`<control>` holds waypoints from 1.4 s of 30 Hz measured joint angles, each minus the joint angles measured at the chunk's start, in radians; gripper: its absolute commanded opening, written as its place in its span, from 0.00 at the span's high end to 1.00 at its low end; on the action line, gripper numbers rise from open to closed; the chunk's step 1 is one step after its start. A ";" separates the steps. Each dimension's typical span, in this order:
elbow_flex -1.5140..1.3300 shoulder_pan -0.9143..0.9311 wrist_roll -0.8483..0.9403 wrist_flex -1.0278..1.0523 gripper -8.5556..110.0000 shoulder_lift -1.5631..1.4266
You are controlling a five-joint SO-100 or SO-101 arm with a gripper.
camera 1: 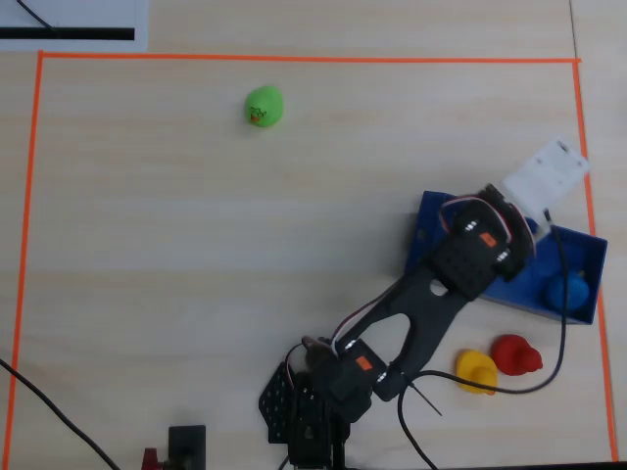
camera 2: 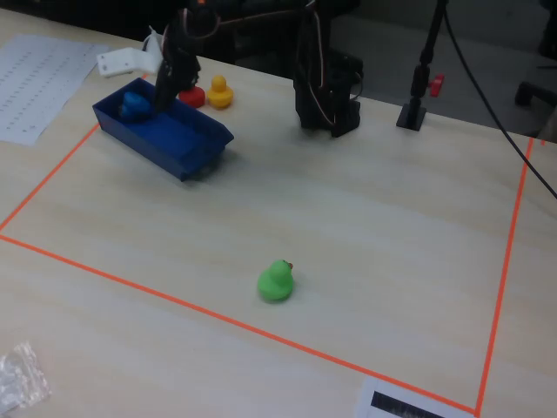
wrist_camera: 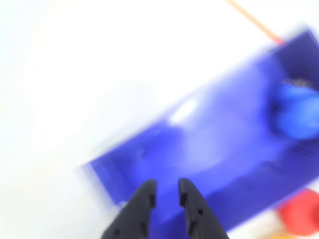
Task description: Grasp blue duck and put it into box.
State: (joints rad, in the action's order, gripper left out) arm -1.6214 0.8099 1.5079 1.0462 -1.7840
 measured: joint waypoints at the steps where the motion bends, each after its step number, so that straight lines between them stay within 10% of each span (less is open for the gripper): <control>1: -0.018 -0.066 -0.014 0.018 0.93 -0.052; 14: -1.032 -0.894 0.057 -0.009 0.93 -1.080; 22: -1.341 -0.923 0.091 0.178 0.93 -1.520; 42: -1.485 -0.824 0.091 0.278 0.92 -1.531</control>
State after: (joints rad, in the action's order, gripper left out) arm -3.1063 -0.0138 1.5984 1.3238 -3.3149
